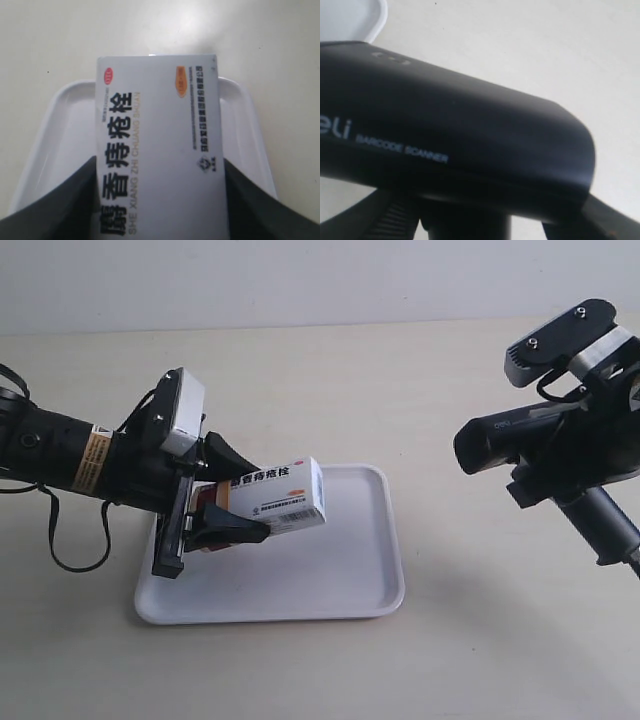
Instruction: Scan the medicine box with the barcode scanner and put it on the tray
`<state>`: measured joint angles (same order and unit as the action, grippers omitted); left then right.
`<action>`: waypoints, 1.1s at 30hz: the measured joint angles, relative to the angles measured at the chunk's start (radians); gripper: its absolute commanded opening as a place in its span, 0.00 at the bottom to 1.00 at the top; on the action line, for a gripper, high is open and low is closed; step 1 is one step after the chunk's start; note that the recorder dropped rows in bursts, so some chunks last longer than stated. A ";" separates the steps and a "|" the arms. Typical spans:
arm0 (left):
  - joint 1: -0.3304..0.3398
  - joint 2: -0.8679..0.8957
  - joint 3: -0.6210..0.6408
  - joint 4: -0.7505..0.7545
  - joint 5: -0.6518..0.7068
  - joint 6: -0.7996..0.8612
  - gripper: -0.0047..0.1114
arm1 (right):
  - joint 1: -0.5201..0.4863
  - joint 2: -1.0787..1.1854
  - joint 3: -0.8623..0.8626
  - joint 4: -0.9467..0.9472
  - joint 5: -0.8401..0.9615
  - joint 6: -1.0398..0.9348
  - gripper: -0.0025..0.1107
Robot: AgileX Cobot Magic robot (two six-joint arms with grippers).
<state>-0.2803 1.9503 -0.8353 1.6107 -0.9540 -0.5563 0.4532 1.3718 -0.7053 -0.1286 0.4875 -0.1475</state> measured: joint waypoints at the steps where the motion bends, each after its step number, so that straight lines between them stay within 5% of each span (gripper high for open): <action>1: 0.000 0.000 0.000 0.002 -0.003 0.000 0.04 | 0.000 0.004 0.000 0.012 -0.009 -0.008 0.02; 7: 0.000 0.000 0.000 0.035 -0.019 0.000 0.04 | 0.000 0.069 0.000 0.129 -0.046 -0.152 0.02; 15: 0.017 0.000 0.000 0.064 -0.006 0.002 0.04 | 0.000 0.007 0.000 -0.075 -0.009 0.037 0.02; 23: 0.078 0.000 -0.001 0.071 -0.016 0.002 0.04 | 0.000 0.041 0.000 -0.087 -0.041 0.067 0.02; 33: 0.078 0.000 -0.001 0.076 -0.019 0.002 0.04 | 0.000 0.277 0.000 -0.041 -0.175 0.069 0.02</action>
<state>-0.2019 1.9503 -0.8359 1.6872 -0.9726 -0.5545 0.4532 1.6488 -0.7053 -0.1691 0.3128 -0.0780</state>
